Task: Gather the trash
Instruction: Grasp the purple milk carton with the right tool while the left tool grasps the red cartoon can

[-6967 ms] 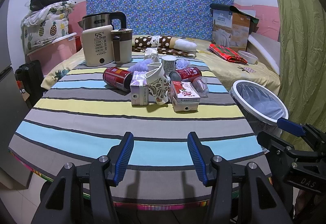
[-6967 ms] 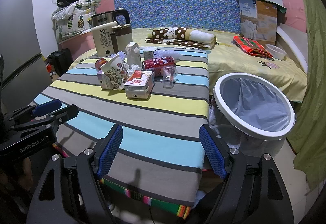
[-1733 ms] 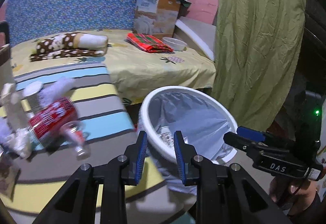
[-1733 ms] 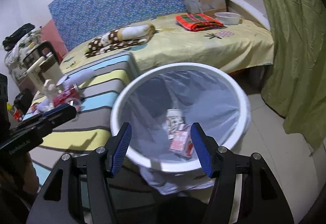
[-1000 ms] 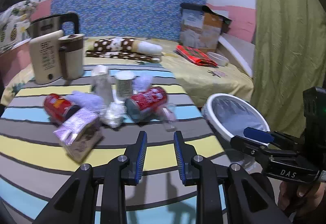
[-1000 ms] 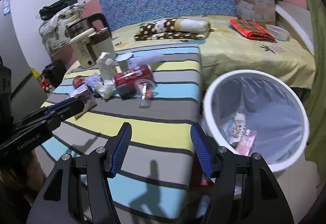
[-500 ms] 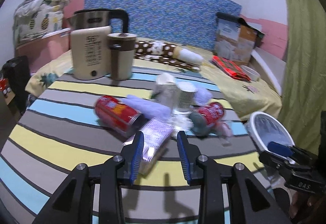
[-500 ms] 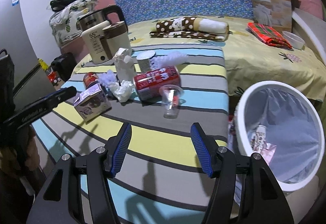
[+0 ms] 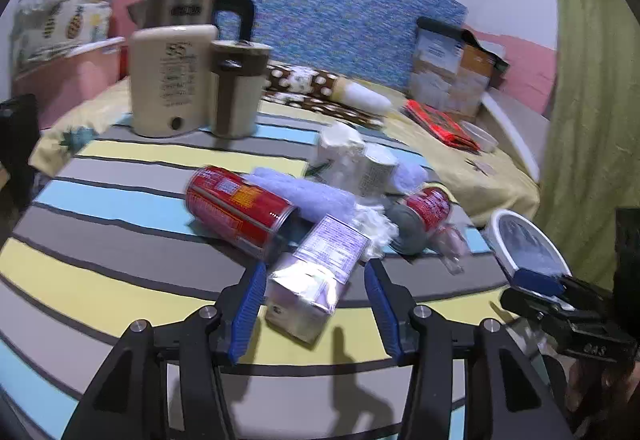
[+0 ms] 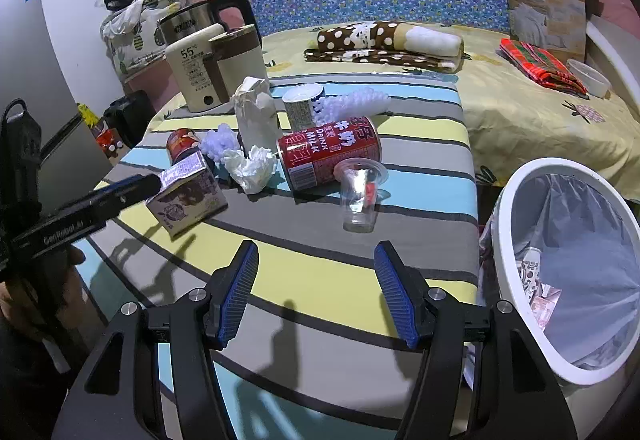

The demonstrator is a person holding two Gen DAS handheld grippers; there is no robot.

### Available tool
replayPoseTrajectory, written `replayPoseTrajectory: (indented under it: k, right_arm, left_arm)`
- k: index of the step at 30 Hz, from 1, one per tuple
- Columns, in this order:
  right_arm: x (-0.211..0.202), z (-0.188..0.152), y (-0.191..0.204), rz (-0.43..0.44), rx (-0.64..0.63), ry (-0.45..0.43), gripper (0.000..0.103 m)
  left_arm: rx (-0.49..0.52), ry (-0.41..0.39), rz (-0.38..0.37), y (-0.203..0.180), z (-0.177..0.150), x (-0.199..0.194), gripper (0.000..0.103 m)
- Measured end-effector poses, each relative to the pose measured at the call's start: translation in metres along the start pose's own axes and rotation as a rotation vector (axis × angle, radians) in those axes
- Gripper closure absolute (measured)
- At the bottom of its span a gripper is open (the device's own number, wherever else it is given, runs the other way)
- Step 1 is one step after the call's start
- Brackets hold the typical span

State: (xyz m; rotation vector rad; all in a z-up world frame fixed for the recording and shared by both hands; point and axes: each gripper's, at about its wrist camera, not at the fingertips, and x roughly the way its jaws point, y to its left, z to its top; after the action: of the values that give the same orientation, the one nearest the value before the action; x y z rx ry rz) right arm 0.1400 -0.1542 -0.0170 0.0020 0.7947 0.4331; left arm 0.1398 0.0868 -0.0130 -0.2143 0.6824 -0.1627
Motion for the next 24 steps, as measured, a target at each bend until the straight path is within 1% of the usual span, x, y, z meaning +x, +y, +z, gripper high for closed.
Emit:
replayPoseTrajectory:
  k: [3, 6, 9, 13, 16, 20, 24]
  right_arm:
    - [-0.001, 0.001, 0.000, -0.012, 0.005, -0.002, 0.041]
    - [-0.002, 0.002, 0.000, -0.021, 0.008, -0.005, 0.041]
    - [-0.002, 0.003, 0.004, -0.020, 0.004, -0.009, 0.041]
    - [0.002, 0.006, 0.020, 0.004, -0.016, -0.009, 0.041]
    - [0.008, 0.008, 0.038, 0.036, -0.039, -0.005, 0.041]
    - [0.020, 0.013, 0.063, 0.073, -0.073, 0.000, 0.041]
    - [0.034, 0.016, 0.081, 0.087, -0.080, 0.008, 0.041]
  left_arm:
    - [0.022, 0.032, -0.082, -0.010, -0.004, 0.007, 0.052]
    - [0.042, 0.044, -0.139, -0.019, -0.009, 0.009, 0.052]
    - [0.034, 0.021, -0.151, -0.018, -0.010, 0.002, 0.052]
    - [-0.017, -0.025, -0.108, -0.002, -0.006, -0.012, 0.052]
    - [-0.056, -0.058, -0.029, 0.015, -0.005, -0.021, 0.052]
    - [-0.111, -0.072, 0.044, 0.037, -0.006, -0.028, 0.052]
    - [-0.160, -0.080, 0.080, 0.056, -0.007, -0.032, 0.052]
